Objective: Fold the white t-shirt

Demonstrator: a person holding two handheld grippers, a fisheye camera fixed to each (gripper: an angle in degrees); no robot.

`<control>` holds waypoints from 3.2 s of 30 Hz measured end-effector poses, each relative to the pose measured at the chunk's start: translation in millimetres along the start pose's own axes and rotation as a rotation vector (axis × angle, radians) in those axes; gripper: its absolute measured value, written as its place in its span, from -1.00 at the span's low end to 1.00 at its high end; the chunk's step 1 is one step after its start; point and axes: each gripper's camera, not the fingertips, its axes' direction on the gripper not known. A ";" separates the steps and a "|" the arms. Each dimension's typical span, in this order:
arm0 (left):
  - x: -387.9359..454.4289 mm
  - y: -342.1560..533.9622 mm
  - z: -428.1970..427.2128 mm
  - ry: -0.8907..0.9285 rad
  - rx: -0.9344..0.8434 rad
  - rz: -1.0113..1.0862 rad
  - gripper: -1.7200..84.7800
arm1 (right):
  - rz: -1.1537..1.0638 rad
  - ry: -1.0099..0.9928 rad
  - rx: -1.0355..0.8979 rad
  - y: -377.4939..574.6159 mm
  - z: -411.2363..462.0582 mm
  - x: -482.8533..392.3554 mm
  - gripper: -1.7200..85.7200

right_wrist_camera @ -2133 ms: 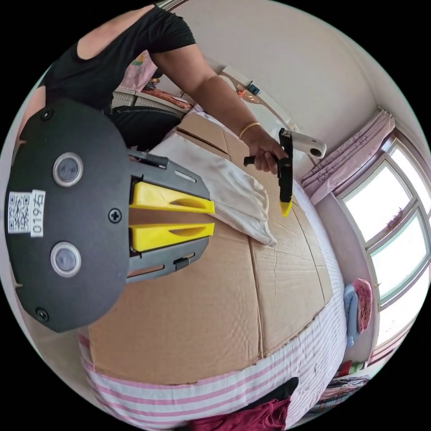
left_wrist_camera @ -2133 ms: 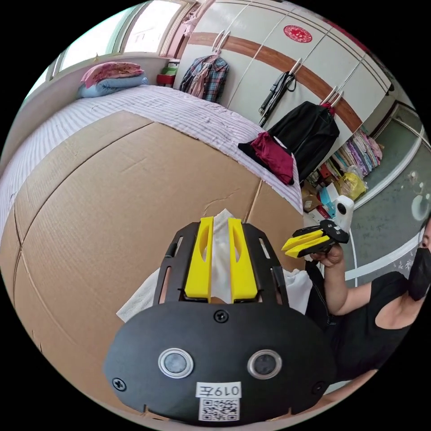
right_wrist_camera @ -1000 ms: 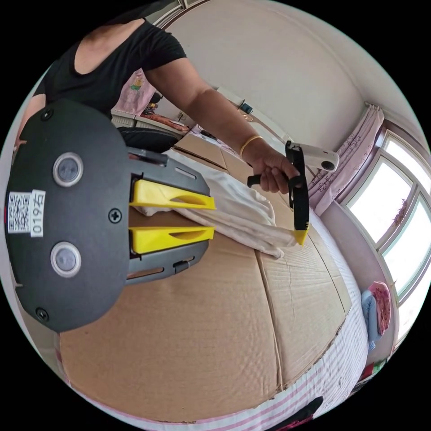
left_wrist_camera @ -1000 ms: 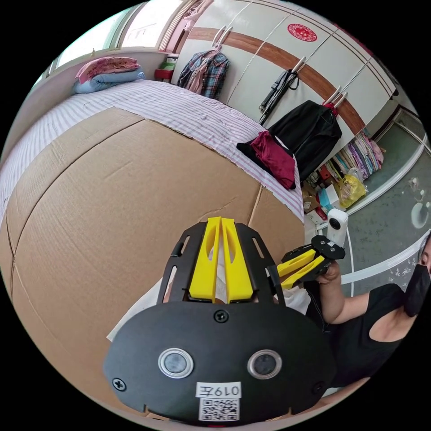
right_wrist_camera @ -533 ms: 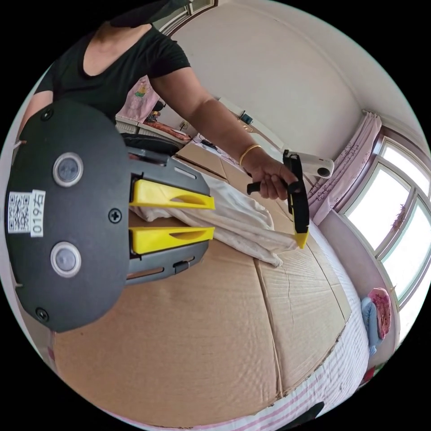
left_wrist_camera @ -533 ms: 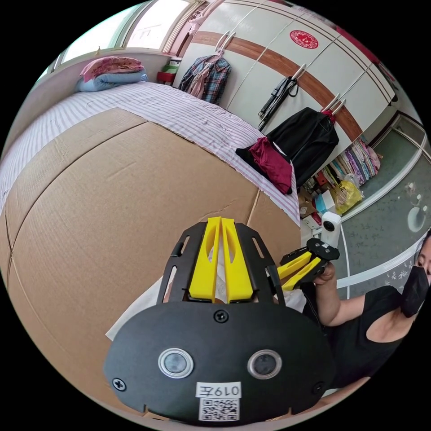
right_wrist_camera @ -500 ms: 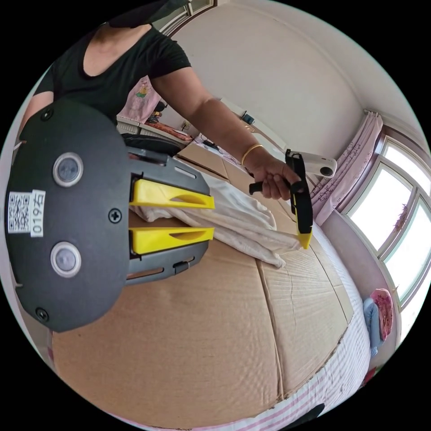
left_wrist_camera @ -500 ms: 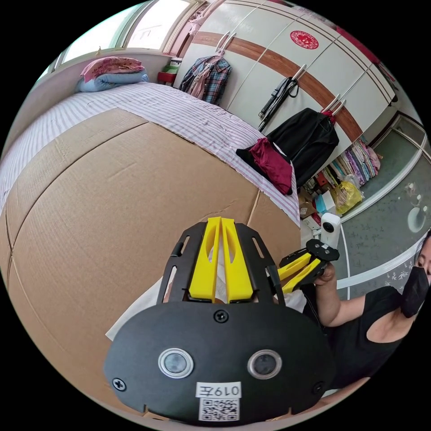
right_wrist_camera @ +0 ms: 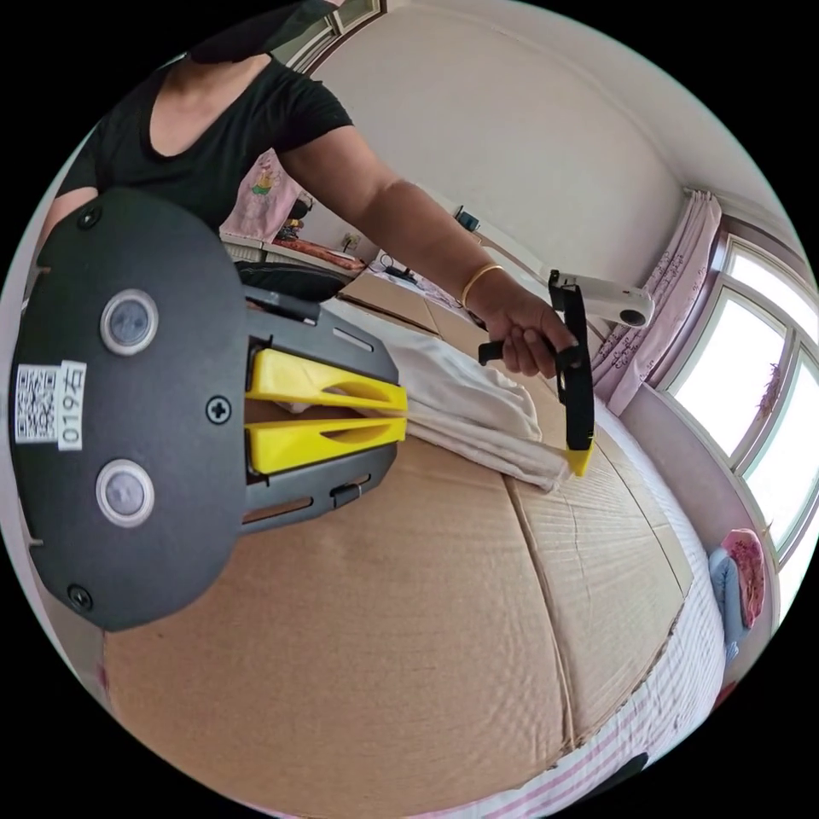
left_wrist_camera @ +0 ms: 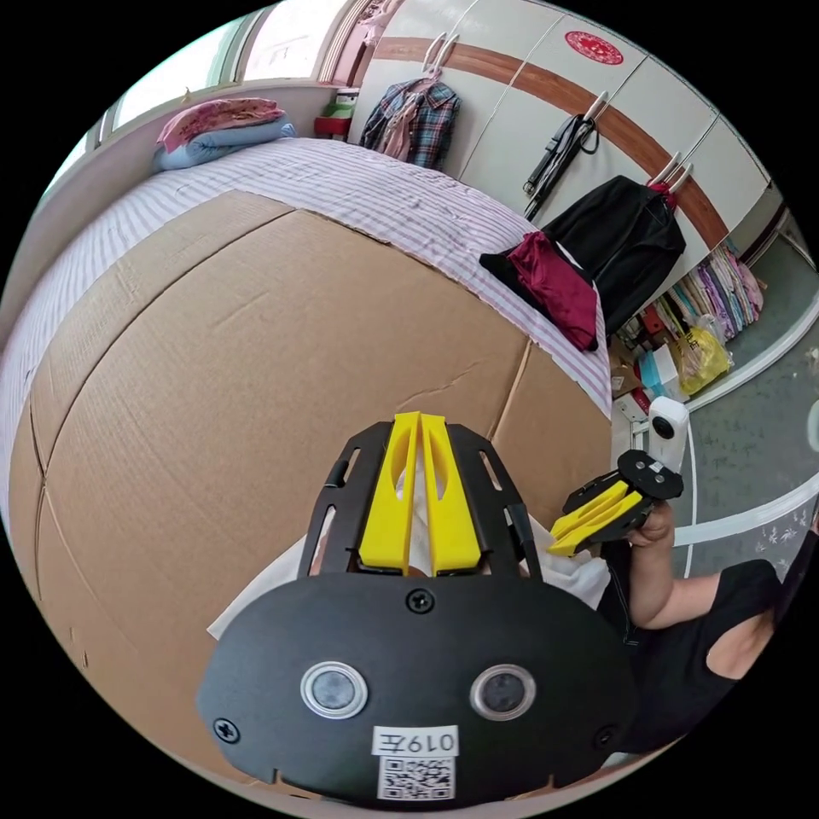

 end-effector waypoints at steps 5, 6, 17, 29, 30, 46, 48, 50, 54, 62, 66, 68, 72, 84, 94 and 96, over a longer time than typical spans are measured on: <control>10.1 -2.6 8.6 -0.025 -0.023 -0.029 -0.94 | 0.017 -0.021 0.009 -6.1 -5.4 -2.9 -0.96; 11.3 -2.2 9.1 -0.019 -0.021 -0.038 -0.94 | 0.017 -0.021 0.009 -6.9 -5.9 -3.6 -0.96; -4.1 28.2 -24.5 0.085 0.066 -0.078 -0.93 | 0.047 -0.054 0.019 -21.5 -7.0 -13.0 -0.96; 12.4 60.3 -24.2 0.058 -0.061 0.030 -0.93 | 0.059 -0.055 0.019 -42.0 11.8 -32.6 -0.96; 10.5 62.8 -26.2 0.054 -0.068 0.022 -0.93 | 0.060 -0.056 0.018 -43.2 13.2 -33.4 -0.96; -39.8 225.5 -169.0 0.201 0.339 -0.179 -0.93 | 0.026 -0.017 0.060 -81.5 60.8 -67.7 -0.79; -41.8 278.0 -190.2 0.194 0.376 -0.212 -0.93 | 0.012 0.009 0.051 -87.8 70.0 -74.8 -0.81; -45.0 320.1 -205.9 0.177 0.419 -0.244 -0.93 | -0.002 0.032 0.047 -95.1 81.9 -81.2 -0.83; -64.0 397.5 -229.8 0.064 0.428 -0.379 -0.92 | -0.009 0.091 0.086 -102.7 88.6 -95.9 -0.91; -143.1 434.9 -254.4 0.167 0.449 -0.546 -0.81 | -0.077 0.263 0.071 -235.5 102.0 -151.4 -0.85; -186.2 414.4 -245.6 0.199 0.385 -0.595 -0.76 | -0.023 0.287 0.114 -296.4 113.6 -135.4 -0.84; -199.8 403.6 -243.2 0.178 0.357 -0.603 -0.75 | 0.009 0.266 0.112 -308.5 135.8 -111.6 -0.83; -222.7 384.3 -237.8 0.177 0.334 -0.589 -0.75 | 0.071 0.208 0.077 -332.6 167.0 -81.8 -0.81; -227.1 367.0 -232.8 0.130 0.205 -0.492 -0.83 | 0.053 0.203 -0.065 -403.1 240.0 -57.1 -0.73; -241.5 372.2 -236.9 0.193 0.221 -0.505 -0.93 | 0.068 0.151 -0.097 -437.2 268.9 -31.8 -0.80; -243.1 377.0 -242.8 0.190 0.243 -0.508 -0.93 | 0.065 0.165 -0.095 -442.5 272.8 -29.4 -0.85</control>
